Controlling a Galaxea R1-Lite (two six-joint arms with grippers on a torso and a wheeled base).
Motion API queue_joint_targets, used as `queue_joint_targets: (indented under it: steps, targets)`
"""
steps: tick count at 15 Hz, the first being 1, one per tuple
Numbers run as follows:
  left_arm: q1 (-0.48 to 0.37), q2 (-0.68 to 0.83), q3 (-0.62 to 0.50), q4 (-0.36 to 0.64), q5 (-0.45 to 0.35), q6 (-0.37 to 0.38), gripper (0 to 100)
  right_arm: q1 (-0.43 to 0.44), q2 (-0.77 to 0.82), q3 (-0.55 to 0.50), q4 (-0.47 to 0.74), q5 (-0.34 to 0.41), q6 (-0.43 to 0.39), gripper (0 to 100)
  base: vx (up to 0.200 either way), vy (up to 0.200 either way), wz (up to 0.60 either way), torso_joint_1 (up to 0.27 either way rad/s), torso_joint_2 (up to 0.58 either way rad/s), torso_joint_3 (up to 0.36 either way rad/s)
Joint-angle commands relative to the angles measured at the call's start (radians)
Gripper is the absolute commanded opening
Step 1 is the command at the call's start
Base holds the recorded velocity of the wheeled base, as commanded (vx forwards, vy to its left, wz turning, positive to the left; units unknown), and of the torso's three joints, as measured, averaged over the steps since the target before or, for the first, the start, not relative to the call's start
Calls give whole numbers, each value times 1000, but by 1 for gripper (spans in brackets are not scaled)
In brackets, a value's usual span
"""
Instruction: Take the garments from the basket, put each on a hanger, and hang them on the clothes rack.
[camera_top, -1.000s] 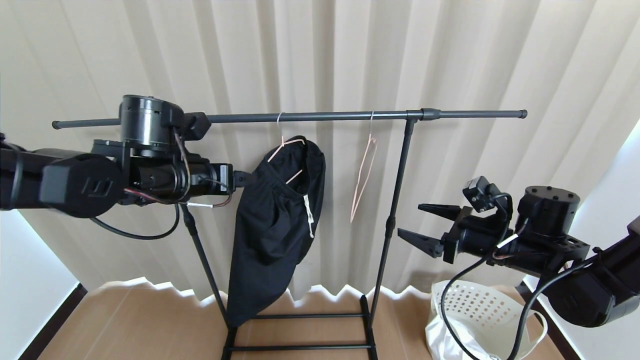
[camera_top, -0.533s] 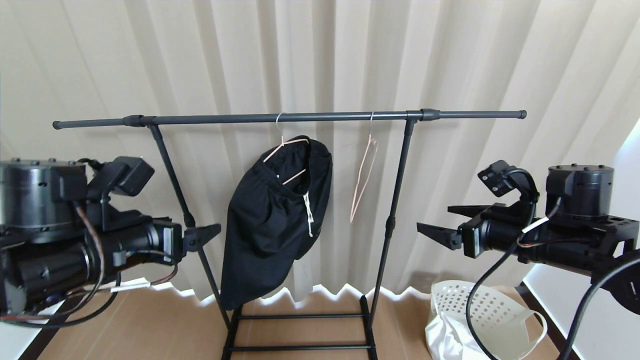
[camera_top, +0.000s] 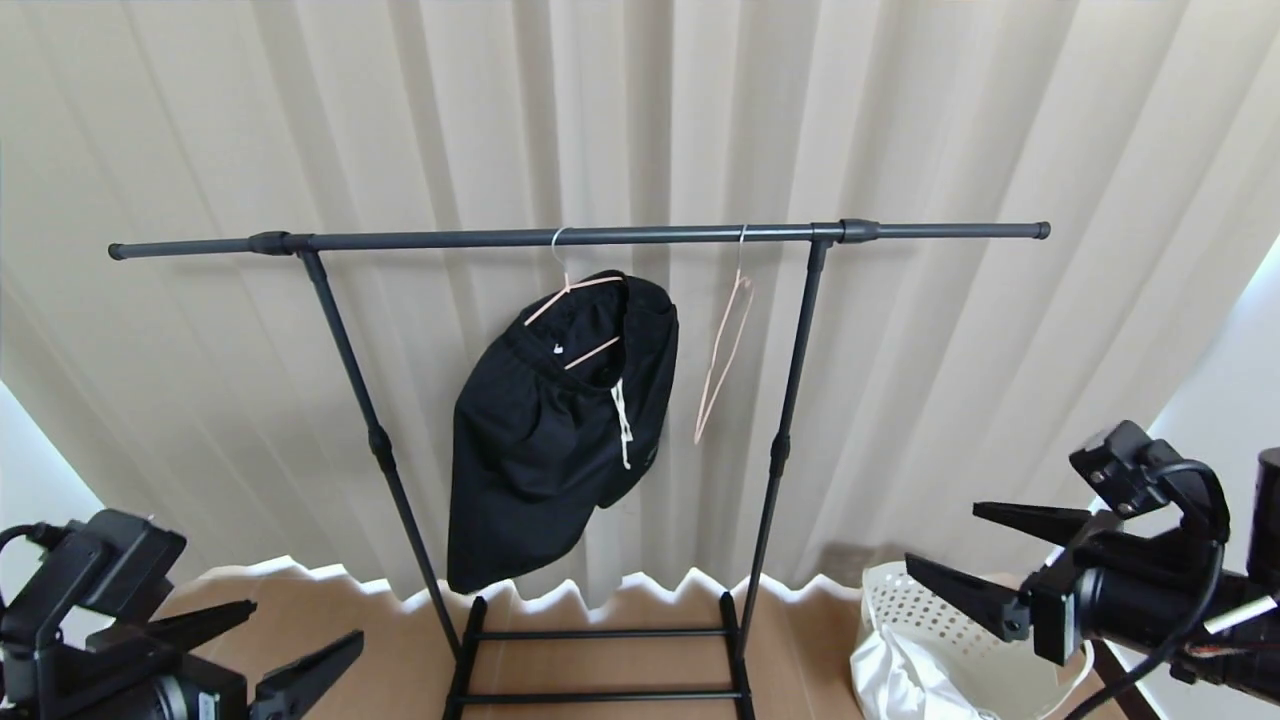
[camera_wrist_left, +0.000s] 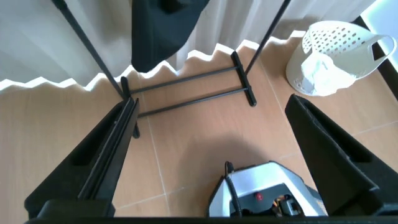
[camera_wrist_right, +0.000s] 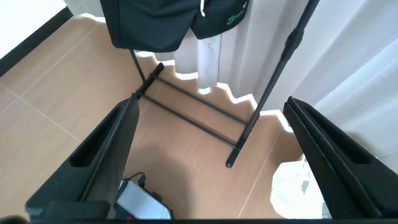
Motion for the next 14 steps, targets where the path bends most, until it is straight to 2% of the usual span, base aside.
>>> queue_joint_targets:
  steps: [1, 2, 4, 6, 7, 8, 9, 11, 12, 14]
  targets:
    - [-1, -187, 148, 4, 2, -3, 100, 12, -118, 133, -21, -16, -2, 100, 0, 0, 0, 0, 0, 0]
    - [2, -244, 190, 4, 5, -3, 100, 28, -152, 169, -21, -25, 0, 100, 0, 0, 0, 0, 0, 0]
    - [5, -374, 199, 23, 11, -4, 100, 68, -247, 245, -16, -73, 0, 100, 0, 0, 0, 0, 0, 0]
    - [28, -508, 199, 142, 12, -10, 100, 154, -375, 285, 26, -174, 9, 100, 0, 0, 0, 0, 0, 0]
    - [41, -615, 199, 225, 11, -10, 100, 194, -485, 285, 134, -248, 18, 100, 0, 0, 0, 0, 0, 0]
    - [41, -615, 199, 225, 11, -10, 100, 194, -485, 285, 134, -248, 18, 100, 0, 0, 0, 0, 0, 0]
    - [45, -736, 199, 269, 15, -19, 100, 232, -684, 285, 311, -299, 17, 100, 0, 0, 0, 0, 0, 0]
    - [44, -772, 199, 269, 15, -21, 100, 218, -895, 285, 492, -306, 17, 100, 0, 0, 0, 0, 0, 0]
    - [44, -775, 199, 269, 15, -21, 100, 207, -947, 285, 536, -306, 17, 100, 0, 0, 0, 0, 0, 0]
    - [39, -813, 199, 269, 15, -19, 100, 105, -1140, 257, 684, -305, 15, 100, 0, 0, 0, 0, 0, 0]
